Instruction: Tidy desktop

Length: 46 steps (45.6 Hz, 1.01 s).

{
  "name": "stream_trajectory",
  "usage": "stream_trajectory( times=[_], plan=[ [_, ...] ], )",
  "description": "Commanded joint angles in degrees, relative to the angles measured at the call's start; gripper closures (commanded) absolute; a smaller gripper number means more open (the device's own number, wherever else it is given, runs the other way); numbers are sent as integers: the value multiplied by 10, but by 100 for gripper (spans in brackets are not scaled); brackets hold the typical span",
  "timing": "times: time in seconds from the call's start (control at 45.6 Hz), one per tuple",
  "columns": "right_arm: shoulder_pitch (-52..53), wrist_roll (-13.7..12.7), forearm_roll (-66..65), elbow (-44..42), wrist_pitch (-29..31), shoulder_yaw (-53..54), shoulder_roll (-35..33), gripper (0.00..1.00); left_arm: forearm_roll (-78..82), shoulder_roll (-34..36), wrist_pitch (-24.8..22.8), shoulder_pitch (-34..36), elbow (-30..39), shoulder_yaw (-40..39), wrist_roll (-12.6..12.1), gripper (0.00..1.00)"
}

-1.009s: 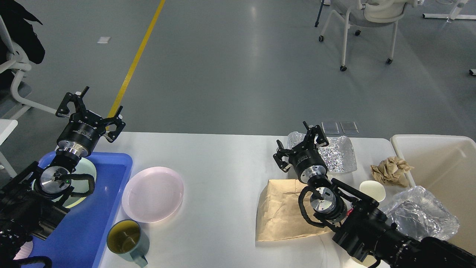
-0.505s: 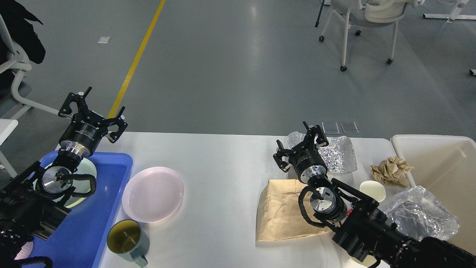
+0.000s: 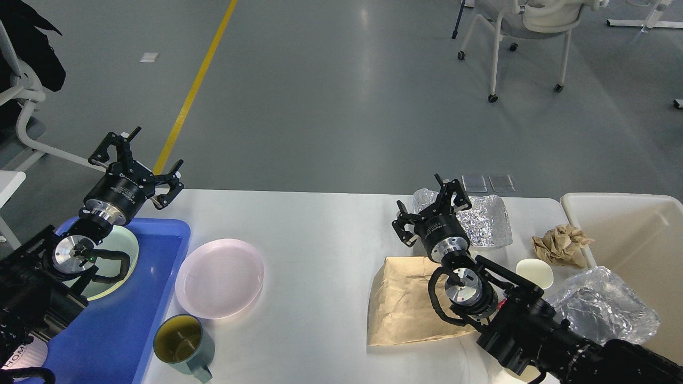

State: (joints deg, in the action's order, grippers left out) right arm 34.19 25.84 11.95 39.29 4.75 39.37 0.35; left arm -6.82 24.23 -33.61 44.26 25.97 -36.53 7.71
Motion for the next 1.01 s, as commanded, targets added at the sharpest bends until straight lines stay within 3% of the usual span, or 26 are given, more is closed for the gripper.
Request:
stream_trajectory(
  times=[0.0, 0.132, 0.307, 0.527, 0.724, 0.878, 0.987],
  plan=[
    [0, 0, 0, 0, 0, 0, 0, 0, 1, 56, -21, 79, -1, 185, 1, 2],
    [0, 0, 0, 0, 0, 0, 0, 0, 1, 94, -93, 141, -1, 311, 0, 2],
    [0, 0, 0, 0, 0, 0, 0, 0, 3, 137, -185, 175, 0, 403, -2, 2],
    [0, 0, 0, 0, 0, 0, 0, 0, 4, 152, -168, 267, -3, 566, -2, 2],
    [0, 0, 0, 0, 0, 0, 0, 0, 8, 143, -207, 377, 0, 731, -1, 2],
    [0, 0, 1, 0, 0, 0, 0, 0, 8, 126, -207, 443, 0, 797, -1, 2],
    [0, 0, 0, 0, 0, 0, 0, 0, 7, 105, -210, 467, 7, 891, -1, 2]
  ],
)
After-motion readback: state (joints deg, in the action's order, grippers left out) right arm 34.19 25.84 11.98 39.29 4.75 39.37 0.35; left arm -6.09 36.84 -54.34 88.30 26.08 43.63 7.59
